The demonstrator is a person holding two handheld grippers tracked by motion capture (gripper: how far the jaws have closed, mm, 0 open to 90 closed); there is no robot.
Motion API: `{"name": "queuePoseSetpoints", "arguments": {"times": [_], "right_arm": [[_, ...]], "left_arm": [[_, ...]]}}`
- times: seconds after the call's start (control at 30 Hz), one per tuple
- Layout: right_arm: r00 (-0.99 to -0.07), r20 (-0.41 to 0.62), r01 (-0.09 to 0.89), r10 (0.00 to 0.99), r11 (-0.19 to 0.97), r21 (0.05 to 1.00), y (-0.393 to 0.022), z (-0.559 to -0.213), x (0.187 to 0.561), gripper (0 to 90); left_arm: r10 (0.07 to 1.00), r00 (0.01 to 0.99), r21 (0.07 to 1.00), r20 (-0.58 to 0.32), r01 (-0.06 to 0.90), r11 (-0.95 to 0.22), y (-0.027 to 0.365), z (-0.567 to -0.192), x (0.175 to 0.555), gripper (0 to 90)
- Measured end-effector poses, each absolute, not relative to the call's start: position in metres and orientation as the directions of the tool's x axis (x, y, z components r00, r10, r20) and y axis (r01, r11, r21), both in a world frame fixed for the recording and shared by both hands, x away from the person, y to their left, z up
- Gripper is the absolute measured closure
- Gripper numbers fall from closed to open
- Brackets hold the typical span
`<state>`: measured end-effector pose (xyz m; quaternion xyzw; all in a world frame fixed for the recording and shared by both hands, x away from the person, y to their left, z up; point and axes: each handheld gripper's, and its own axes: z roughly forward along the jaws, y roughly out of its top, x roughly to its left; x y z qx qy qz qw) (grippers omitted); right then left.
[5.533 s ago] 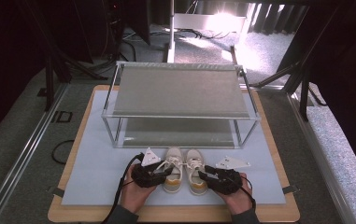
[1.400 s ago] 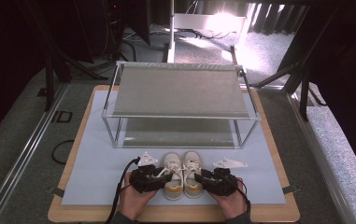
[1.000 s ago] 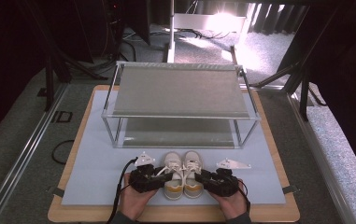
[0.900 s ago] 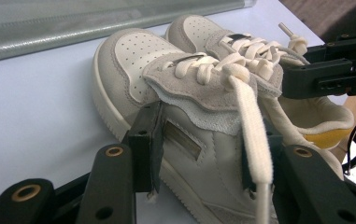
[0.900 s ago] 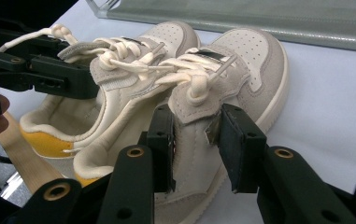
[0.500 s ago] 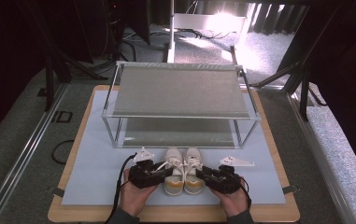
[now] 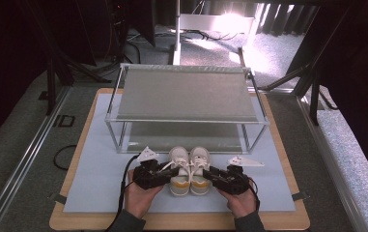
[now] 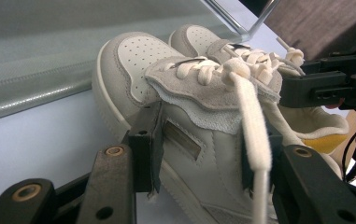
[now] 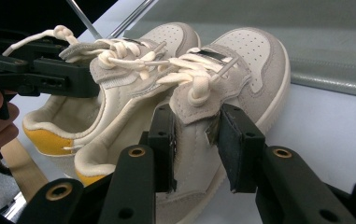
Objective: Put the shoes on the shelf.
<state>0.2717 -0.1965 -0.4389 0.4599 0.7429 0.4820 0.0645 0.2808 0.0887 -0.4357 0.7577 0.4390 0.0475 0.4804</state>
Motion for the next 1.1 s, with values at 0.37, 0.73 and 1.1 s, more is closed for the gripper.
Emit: {"name": "queuePoseSetpoints", "arguments": {"times": [0.37,0.73,1.1], "right_arm": [[-0.570,0.350,0.617,0.743,0.106,0.780,-0.197,-0.435,0.278,67.8],[-0.569,0.347,0.615,0.746,0.106,0.781,-0.196,-0.433,0.285,67.8],[-0.571,0.345,0.607,0.745,0.101,0.788,-0.196,-0.431,0.292,68.0]], "left_arm": [[0.713,0.602,0.774,-0.360,0.619,-0.133,0.090,-0.433,0.285,55.9],[0.716,0.595,0.774,-0.365,0.621,-0.121,0.090,-0.433,0.290,55.9],[0.722,0.586,0.779,-0.369,0.618,-0.104,0.090,-0.432,0.296,56.0]]}}
